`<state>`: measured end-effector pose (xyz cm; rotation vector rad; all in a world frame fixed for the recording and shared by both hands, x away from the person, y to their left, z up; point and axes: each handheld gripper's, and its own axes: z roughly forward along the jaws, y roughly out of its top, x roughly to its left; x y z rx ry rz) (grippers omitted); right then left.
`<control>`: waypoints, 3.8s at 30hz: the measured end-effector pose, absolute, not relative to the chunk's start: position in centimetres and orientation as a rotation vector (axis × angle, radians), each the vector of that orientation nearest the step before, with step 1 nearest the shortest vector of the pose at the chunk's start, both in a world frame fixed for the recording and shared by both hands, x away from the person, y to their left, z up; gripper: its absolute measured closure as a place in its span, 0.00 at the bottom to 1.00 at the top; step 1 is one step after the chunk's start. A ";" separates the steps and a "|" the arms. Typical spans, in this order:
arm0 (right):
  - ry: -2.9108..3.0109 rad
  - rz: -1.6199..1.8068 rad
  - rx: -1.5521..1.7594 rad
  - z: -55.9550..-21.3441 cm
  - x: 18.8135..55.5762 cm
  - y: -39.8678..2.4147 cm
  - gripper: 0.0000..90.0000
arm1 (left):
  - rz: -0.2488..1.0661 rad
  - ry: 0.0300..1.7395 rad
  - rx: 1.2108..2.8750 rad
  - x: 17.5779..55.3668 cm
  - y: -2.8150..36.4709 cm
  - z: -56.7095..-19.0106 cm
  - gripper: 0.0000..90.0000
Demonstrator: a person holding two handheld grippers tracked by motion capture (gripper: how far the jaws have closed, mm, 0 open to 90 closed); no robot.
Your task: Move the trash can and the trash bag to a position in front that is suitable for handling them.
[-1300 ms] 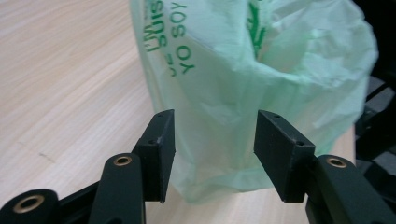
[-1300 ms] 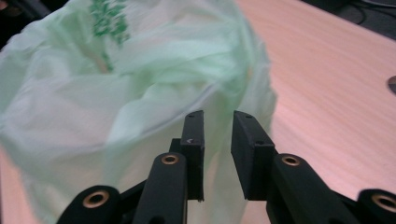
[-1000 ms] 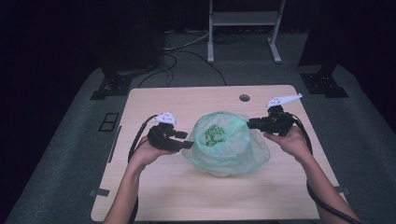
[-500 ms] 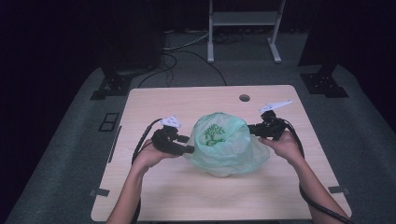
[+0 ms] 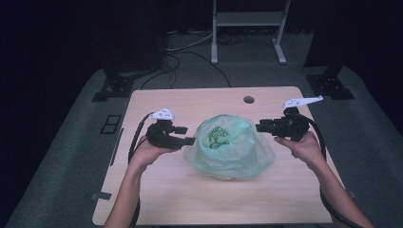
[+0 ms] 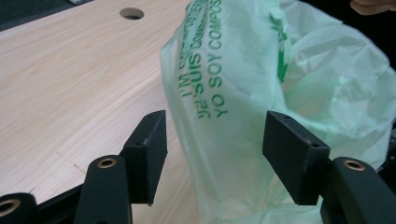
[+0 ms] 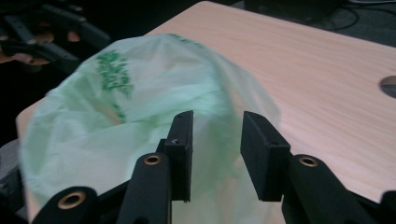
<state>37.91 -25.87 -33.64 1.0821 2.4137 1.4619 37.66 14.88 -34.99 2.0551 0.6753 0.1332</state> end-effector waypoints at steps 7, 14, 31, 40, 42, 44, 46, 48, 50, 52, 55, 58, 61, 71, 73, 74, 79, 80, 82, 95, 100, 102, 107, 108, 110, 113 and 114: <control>2.493 1.368 1.105 -33.2 36.8 -23.8 0.61 | 0.141 0.658 2.059 37.5 14.3 -34.3 0.42; 2.522 1.275 1.074 -34.1 36.8 -22.7 0.64 | 0.135 0.646 2.072 37.4 14.1 -34.1 0.41; 2.543 1.249 0.897 -33.9 36.6 -22.9 0.77 | 0.066 0.603 2.075 37.3 11.2 -33.5 0.36; 2.545 1.253 0.853 -34.0 36.5 -23.0 0.76 | 0.001 0.655 2.017 38.4 11.6 -33.7 0.55; 2.546 1.257 0.845 -34.0 36.4 -23.1 0.76 | 0.009 0.671 1.999 38.6 12.1 -33.7 0.56; 2.547 1.261 0.839 -34.0 36.4 -23.1 0.76 | 0.011 0.697 1.979 38.8 12.8 -33.8 0.56; 2.550 1.262 0.837 -34.0 36.3 -23.2 0.76 | 0.014 0.712 1.983 38.8 13.4 -34.1 0.56; 2.553 1.260 0.832 -34.0 36.2 -23.2 0.77 | 0.006 0.709 1.999 38.8 13.7 -34.4 0.57; 2.554 1.253 0.829 -34.0 36.2 -23.2 0.77 | -0.013 0.689 2.021 38.7 14.0 -34.9 0.56; 2.554 1.253 0.827 -34.0 36.2 -23.1 0.77 | -0.048 0.662 2.044 38.6 14.1 -35.3 0.55; 2.552 1.253 0.825 -34.0 36.2 -23.1 0.76 | -0.086 0.620 2.078 38.4 14.0 -36.0 0.54; 2.552 1.254 0.820 -34.0 36.2 -23.1 0.76 | -0.094 0.561 2.113 38.3 13.7 -36.3 0.61; 2.556 1.257 0.817 -34.1 36.2 -23.1 0.75 | -0.098 0.516 2.134 38.1 13.4 -36.4 0.76; 2.563 1.256 0.808 -34.1 36.1 -23.2 0.73 | -0.020 0.513 2.150 38.1 13.0 -36.6 1.00; 2.564 1.254 0.807 -34.1 36.1 -23.3 0.73 | -0.017 0.531 2.156 38.2 13.2 -36.9 1.00; 2.564 1.253 0.806 -34.1 36.1 -23.3 0.73 | -0.015 0.540 2.154 38.2 13.4 -37.0 1.00; 2.566 1.250 0.802 -34.0 36.1 -23.2 0.73 | -0.013 0.590 2.162 38.6 14.0 -38.3 1.00; 2.566 1.249 0.800 -34.0 36.1 -23.2 0.73 | -0.016 0.600 2.165 38.6 14.1 -38.5 1.00; 2.569 1.247 0.797 -34.0 36.1 -23.2 0.73 | -0.025 0.619 2.164 38.7 14.2 -39.1 1.00; 2.555 1.291 0.748 -31.9 35.6 -22.0 0.60 | 0.021 0.704 2.110 38.3 15.2 -39.3 0.63; 2.634 1.299 0.675 -31.8 35.3 -20.3 0.66 | 0.074 0.736 2.107 37.5 15.4 -39.2 0.40; 2.670 1.282 0.647 -31.9 35.2 -19.6 0.69 | 0.091 0.731 2.122 37.2 15.6 -39.2 0.36; 2.760 1.208 0.601 -32.4 35.5 -18.2 0.82 | 0.145 0.743 2.147 36.6 16.0 -39.2 0.26; 2.772 1.178 0.594 -32.4 35.6 -17.9 0.87 | 0.155 0.749 2.150 36.5 16.1 -39.2 0.22; 2.798 1.159 0.574 -32.6 35.7 -17.5 0.93 | 0.176 0.758 2.155 36.2 16.3 -39.2 0.22; 2.863 1.113 0.507 -32.7 35.3 -16.9 0.97 | 0.192 0.755 2.141 35.6 16.7 -39.3 0.21; 2.882 1.096 0.485 -32.8 35.2 -16.7 0.97 | 0.190 0.754 2.137 35.5 16.8 -39.4 0.21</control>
